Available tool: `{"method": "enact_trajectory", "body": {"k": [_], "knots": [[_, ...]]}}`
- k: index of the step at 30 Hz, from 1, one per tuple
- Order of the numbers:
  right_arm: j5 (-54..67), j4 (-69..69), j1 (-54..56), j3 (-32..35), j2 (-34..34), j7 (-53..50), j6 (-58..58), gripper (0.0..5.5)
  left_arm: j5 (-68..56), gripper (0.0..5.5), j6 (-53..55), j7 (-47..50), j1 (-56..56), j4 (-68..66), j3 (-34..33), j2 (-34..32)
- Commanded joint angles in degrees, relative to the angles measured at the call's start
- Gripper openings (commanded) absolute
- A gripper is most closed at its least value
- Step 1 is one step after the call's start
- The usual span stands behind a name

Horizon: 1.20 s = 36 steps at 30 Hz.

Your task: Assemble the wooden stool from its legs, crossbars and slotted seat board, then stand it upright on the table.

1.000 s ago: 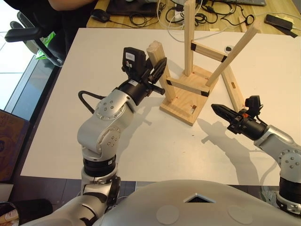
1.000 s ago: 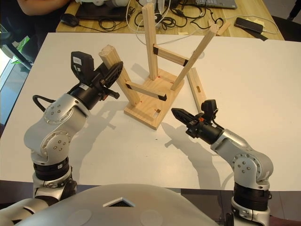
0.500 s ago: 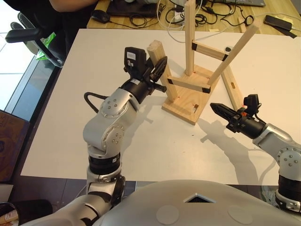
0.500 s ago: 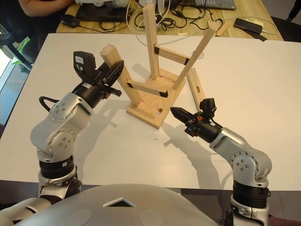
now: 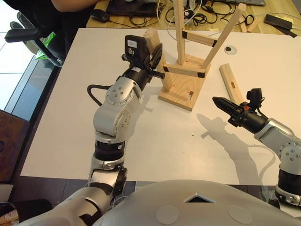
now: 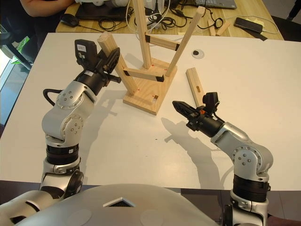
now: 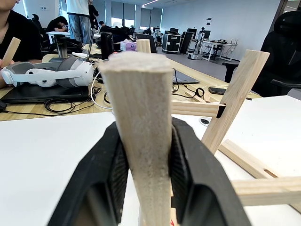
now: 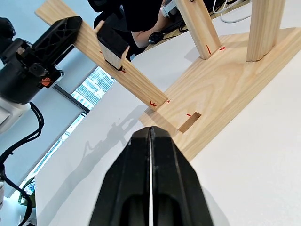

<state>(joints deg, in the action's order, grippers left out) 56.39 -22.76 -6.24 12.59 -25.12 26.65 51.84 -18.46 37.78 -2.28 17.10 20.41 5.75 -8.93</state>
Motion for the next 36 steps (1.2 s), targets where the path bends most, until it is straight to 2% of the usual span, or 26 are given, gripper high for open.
{"method": "enact_trajectory", "body": {"k": [1, 7, 14, 20, 25, 29, 31, 35, 36], "knots": [[-0.28, 0.06, 0.78, -0.13, 0.12, -0.52, -0.19, 0.0, 2.88, 1.39, 2.5, 0.72, -2.15, -0.14, 0.86, -0.66], [-1.84, -1.11, -1.27, -2.23, 0.36, 0.12, -0.97, 0.0, 2.19, 2.26, -1.64, 1.24, -1.4, 2.14, -2.61, 2.89], [-1.85, -1.05, -1.8, -2.09, -0.13, 0.47, -1.37, 0.0, 2.99, 3.27, -9.28, -1.0, -0.63, 5.08, -2.56, 4.45], [-2.1, 0.61, -3.25, 3.52, -4.46, 1.55, -1.28, 0.0, 5.74, 3.27, -18.1, -2.22, -0.27, 7.09, -4.04, 3.82], [-8.93, 5.69, -4.6, 8.03, -7.96, 1.63, -6.37, 0.81, 7.2, 3.3, -21.44, 2.73, 0.91, 2.0, -10.05, 5.19], [-13.65, 8.58, -1.88, 7.6, -8.46, -2.43, -5.51, 1.58, 7.93, 3.3, -23.41, 3.29, 2.74, -0.94, -11.9, 4.39], [-14.14, 9.6, 1.62, 8.14, -6.76, -7.66, -2.49, 1.96, 8.29, 3.3, -23.97, 3.4, 3.3, -1.77, -12.28, 4.36], [-16.24, 12.25, 9.76, 8.25, -3.41, -18.5, 3.01, 1.96, 8.78, 3.3, -24.37, 3.67, 3.91, -2.43, -12.49, 4.55], [-16.67, 12.29, 10.95, 7.89, -3.26, -19.43, 3.8, 2.14, 8.9, 3.3, -24.33, 3.7, 3.93, -2.41, -12.54, 4.55]]}}
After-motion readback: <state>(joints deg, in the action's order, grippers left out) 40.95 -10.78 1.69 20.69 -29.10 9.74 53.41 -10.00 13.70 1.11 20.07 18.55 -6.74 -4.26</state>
